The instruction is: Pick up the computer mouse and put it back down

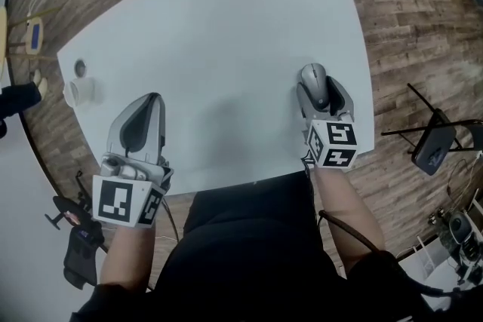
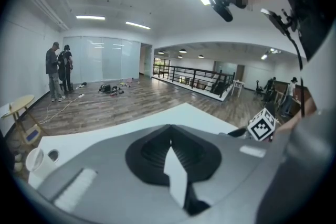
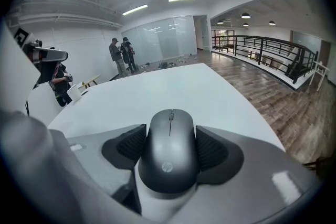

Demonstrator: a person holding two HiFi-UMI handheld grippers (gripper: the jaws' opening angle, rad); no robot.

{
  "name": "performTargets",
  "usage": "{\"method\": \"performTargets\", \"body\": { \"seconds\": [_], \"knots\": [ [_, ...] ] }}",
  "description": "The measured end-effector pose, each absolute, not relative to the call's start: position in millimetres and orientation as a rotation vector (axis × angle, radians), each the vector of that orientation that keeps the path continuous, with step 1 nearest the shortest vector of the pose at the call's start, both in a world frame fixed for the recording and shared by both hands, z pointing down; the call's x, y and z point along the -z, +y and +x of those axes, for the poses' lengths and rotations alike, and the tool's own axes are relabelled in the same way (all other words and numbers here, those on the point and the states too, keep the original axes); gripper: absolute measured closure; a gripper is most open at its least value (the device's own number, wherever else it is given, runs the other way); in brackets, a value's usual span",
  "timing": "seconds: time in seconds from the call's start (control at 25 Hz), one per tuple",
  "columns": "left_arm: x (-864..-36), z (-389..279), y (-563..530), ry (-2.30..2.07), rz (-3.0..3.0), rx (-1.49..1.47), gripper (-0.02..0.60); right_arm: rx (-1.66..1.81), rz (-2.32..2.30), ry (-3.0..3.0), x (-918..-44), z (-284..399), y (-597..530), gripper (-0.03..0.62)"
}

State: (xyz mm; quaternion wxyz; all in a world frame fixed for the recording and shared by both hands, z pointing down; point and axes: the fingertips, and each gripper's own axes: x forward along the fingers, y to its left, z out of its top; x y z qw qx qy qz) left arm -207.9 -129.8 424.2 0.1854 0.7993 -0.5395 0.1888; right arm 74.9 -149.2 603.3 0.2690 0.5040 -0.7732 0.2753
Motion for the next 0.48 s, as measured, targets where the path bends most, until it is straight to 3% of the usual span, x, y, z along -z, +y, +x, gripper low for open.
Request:
{"method": "performTargets", "body": {
  "seconds": [0.48],
  "knots": [
    [-430.6, -209.4, -129.2, -1.517, 2.206, -0.511, 0.577, -0.672, 1.342, -2.023, -611.4, 75.4, -148.6, 0.296]
  ]
}}
